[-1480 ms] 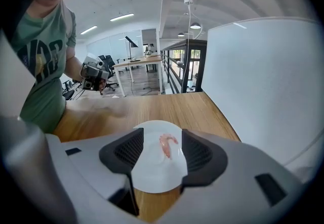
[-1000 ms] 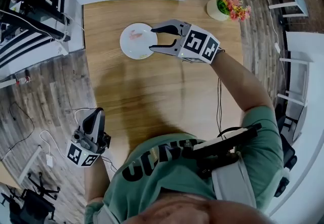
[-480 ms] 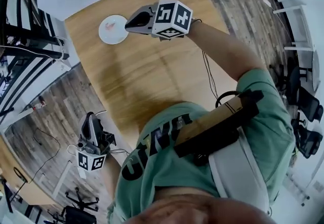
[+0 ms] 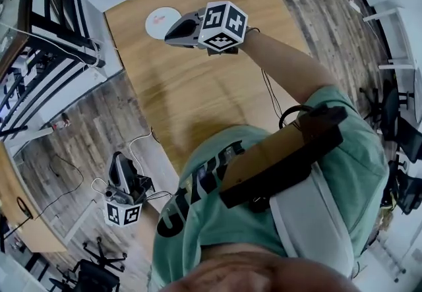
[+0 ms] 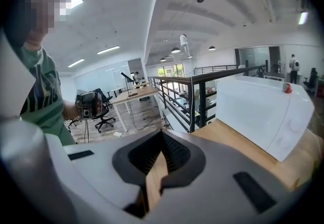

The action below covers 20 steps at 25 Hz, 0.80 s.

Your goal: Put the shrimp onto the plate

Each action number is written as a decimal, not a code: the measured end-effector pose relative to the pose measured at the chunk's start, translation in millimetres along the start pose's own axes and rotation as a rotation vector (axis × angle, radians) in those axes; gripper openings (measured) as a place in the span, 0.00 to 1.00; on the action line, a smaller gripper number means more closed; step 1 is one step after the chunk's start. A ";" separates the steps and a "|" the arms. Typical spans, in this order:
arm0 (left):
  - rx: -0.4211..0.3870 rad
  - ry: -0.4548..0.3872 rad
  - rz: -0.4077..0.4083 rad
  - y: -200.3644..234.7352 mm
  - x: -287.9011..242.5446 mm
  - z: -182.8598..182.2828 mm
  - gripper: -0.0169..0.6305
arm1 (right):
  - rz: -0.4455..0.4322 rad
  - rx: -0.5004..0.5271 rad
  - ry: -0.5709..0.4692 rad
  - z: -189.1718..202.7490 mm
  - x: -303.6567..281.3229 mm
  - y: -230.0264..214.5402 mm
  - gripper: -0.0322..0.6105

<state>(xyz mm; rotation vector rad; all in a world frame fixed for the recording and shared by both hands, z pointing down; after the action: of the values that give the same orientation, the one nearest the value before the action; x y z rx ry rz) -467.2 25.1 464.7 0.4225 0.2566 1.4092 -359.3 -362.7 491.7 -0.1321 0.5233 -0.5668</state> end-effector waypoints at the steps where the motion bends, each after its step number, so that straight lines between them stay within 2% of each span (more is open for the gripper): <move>1: -0.008 -0.010 -0.011 3.3 12.8 -5.0 0.03 | -0.007 0.003 -0.002 -3.6 -7.9 7.3 0.06; 6: -0.032 -0.047 -0.039 44.8 71.2 -37.1 0.03 | -0.018 0.028 -0.002 -34.9 -62.8 37.5 0.06; 10: -0.049 -0.052 0.002 70.5 101.3 -63.3 0.03 | 0.009 0.036 -0.032 -58.9 -82.8 70.1 0.06; 15: -0.081 -0.060 0.071 80.4 116.9 -97.9 0.03 | 0.061 0.006 -0.100 -74.7 -76.3 110.4 0.06; 20: -0.077 -0.069 0.107 62.7 116.7 -117.2 0.03 | 0.113 -0.017 -0.175 -80.7 -39.0 140.6 0.06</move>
<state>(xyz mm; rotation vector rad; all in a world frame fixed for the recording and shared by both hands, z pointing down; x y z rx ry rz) -554.7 162.2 395.2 0.4250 0.1248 1.5009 -361.0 -221.7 402.6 -0.1659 0.3630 -0.4360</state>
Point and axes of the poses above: the fingertips, and each gripper's own axes: x backward along the fingers, y to its left, z out of its underside, the point moved 7 cm from there along x, backward along the fingers, and after that the axes turned 10 degrees about -z, right-handed, at the moved point
